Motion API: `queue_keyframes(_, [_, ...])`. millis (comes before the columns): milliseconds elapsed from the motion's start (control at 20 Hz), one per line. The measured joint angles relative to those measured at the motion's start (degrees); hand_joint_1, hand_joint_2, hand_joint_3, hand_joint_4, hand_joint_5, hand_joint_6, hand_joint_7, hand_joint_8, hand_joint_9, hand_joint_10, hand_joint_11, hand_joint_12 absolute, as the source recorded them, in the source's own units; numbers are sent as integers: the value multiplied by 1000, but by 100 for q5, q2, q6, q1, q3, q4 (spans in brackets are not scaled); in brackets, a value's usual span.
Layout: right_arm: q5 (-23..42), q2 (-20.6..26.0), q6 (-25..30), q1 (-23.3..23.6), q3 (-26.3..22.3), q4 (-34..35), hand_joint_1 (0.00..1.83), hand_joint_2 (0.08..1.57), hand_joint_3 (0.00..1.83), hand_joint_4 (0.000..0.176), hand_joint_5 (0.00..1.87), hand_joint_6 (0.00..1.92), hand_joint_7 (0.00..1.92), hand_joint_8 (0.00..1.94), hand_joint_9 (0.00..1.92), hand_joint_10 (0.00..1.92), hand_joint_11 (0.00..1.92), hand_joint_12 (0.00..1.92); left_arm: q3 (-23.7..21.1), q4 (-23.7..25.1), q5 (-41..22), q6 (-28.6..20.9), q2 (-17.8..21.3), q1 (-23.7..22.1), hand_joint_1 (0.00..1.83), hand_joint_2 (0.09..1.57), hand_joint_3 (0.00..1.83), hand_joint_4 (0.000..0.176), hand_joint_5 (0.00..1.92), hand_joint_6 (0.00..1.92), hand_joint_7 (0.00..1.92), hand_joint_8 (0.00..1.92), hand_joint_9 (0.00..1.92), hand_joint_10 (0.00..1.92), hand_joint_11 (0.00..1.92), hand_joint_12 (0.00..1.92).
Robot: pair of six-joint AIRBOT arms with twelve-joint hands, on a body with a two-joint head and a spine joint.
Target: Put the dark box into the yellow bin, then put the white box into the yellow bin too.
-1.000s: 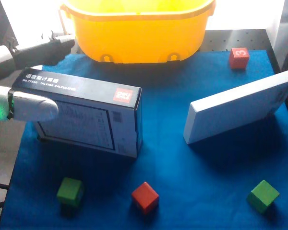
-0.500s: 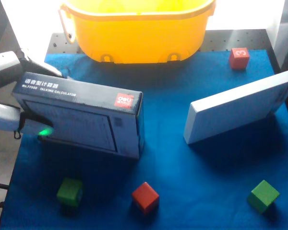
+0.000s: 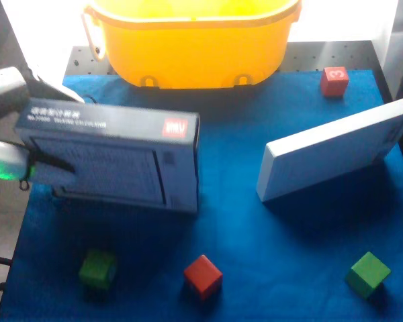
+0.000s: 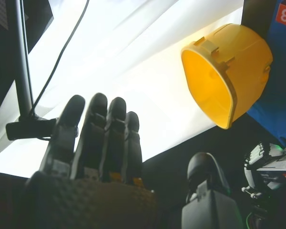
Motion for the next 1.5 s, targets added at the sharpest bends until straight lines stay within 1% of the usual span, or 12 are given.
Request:
queue_keyframes(200, [0, 0, 0, 0, 0, 2, 193, 1177, 0, 0, 345, 2, 530, 1, 400, 5, 0, 464, -214, -424, -774, 247, 409, -2, 1406, 1013, 1, 0, 1184, 425, 1176, 608, 1192, 863, 1147, 831])
queue_keyframes(250, [-2, 0, 0, 0, 0, 4, 189, 1146, 0, 23, 333, 0, 522, 0, 395, 2, 0, 434, -256, -533, -890, 275, 481, -2, 1293, 1003, 2, 0, 1254, 351, 1276, 627, 1305, 480, 1096, 988])
queue_keyframes(350, [-2, -7, 0, 0, 0, 7, 171, 1133, 0, 32, 320, 0, 514, 1, 374, 2, 0, 384, -260, -577, -1054, 326, 503, -2, 1292, 1005, 0, 0, 1270, 305, 1276, 653, 1314, 465, 1031, 1134])
queue_keyframes(550, [-4, -63, 0, 0, 2, 17, 221, 1158, 2, 0, 294, 1, 441, 0, 316, 0, 0, 337, -175, -815, -1224, 363, 487, -31, 1293, 990, 1, 0, 1299, 265, 1345, 510, 1295, 503, 949, 1260])
queue_keyframes(700, [-4, -146, 2, 0, 9, 17, 204, 1199, 12, 0, 277, 0, 332, 0, 309, 4, 0, 318, -15, -1019, -1292, 378, 459, -326, 1295, 1031, 1, 0, 1289, 162, 1182, 896, 1153, 740, 846, 1354])
queue_keyframes(850, [15, -249, 2, -85, 35, 20, 213, 1183, 0, 0, 291, 2, 341, 1, 350, 8, 0, 372, 118, -1069, -1351, 376, 389, -601, 1296, 1029, 0, 0, 1329, 78, 1173, 910, 1137, 778, 825, 1344])
queue_keyframes(950, [0, -348, 2, -195, 96, 24, 205, 1183, 0, 0, 301, 0, 376, 2, 429, 4, 2, 506, 249, -1058, -1266, 378, 284, -850, 1289, 1011, 0, 0, 1373, 69, 1214, 776, 1155, 582, 843, 1188])
queue_keyframes(1100, [-15, -498, 2, -354, 155, 50, 153, 1192, 0, 0, 324, 5, 471, 10, 377, 0, 0, 427, 501, -1062, -1056, 378, 103, -1213, 1292, 992, 3, 0, 1371, 113, 1291, 603, 1281, 329, 964, 981])
queue_keyframes(1150, [-24, -533, 2, -380, 168, 55, 183, 1164, 0, 3, 342, 5, 464, 3, 388, 2, 0, 471, 616, -1047, -907, 376, 22, -1384, 1384, 996, 5, 0, 1226, 402, 1253, 517, 1234, 658, 1008, 885])
queue_keyframes(1250, [13, -577, 2, -398, 177, 57, 163, 1186, 4, 0, 337, 1, 479, 2, 375, 2, 0, 496, 837, -1051, -660, 378, -140, -1648, 1407, 1003, 3, 0, 1157, 567, 1239, 480, 1213, 774, 1021, 807])
queue_keyframes(1400, [46, -586, 2, -420, 179, 57, 143, 1205, 3, 0, 332, 0, 469, 0, 399, 4, 0, 532, 1161, -990, -256, 380, -387, -2009, 1404, 984, 0, 0, 1196, 513, 1320, 298, 1296, 675, 1032, 730])
queue_keyframes(1500, [61, -586, 2, -420, 201, 59, 157, 1179, 0, 8, 336, 1, 476, 2, 425, 7, 0, 557, 1438, -909, 94, 374, -621, -2302, 1304, 982, 0, 0, 1280, 339, 1377, 425, 1409, 337, 1098, 728])
